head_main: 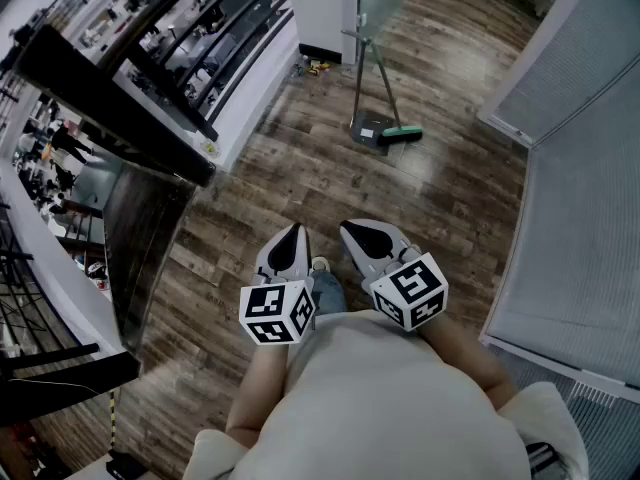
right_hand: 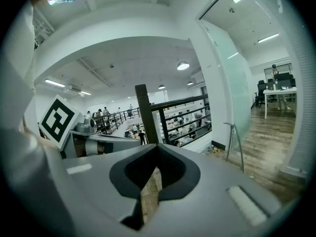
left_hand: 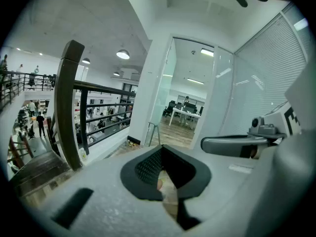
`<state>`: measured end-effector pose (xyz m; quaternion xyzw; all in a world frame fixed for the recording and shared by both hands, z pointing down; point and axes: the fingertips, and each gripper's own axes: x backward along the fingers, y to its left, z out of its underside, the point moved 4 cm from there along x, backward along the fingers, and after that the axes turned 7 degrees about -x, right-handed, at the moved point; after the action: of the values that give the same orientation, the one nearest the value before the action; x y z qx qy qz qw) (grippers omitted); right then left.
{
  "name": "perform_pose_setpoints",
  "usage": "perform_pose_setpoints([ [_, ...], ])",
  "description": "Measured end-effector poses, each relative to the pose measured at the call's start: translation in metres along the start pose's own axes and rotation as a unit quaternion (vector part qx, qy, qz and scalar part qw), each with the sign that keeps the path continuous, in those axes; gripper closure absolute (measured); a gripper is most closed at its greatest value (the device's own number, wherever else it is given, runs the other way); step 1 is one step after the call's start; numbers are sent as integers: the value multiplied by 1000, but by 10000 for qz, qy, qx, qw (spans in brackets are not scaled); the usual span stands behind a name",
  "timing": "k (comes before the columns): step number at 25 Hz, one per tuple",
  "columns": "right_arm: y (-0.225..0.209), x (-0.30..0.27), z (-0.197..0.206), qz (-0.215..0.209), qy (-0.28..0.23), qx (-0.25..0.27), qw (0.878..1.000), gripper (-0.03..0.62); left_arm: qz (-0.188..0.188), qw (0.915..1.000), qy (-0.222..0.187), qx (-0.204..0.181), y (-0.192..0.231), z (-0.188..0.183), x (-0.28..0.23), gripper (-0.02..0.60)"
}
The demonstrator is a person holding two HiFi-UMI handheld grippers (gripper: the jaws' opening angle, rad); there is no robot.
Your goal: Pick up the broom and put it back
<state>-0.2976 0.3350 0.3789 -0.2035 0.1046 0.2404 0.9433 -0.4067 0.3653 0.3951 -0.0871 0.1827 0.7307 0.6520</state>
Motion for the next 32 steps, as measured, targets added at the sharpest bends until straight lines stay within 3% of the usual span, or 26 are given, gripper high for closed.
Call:
perform_pose_setpoints([
  [13,-17,-18,-13,50,-121,-166,9998,588,60,10000,33,-16,14,-12,-22,577],
  [32,-32,-99,-60,226,-266,-292,9990,588,365,9993,47,-57,89,-52,-74,577],
])
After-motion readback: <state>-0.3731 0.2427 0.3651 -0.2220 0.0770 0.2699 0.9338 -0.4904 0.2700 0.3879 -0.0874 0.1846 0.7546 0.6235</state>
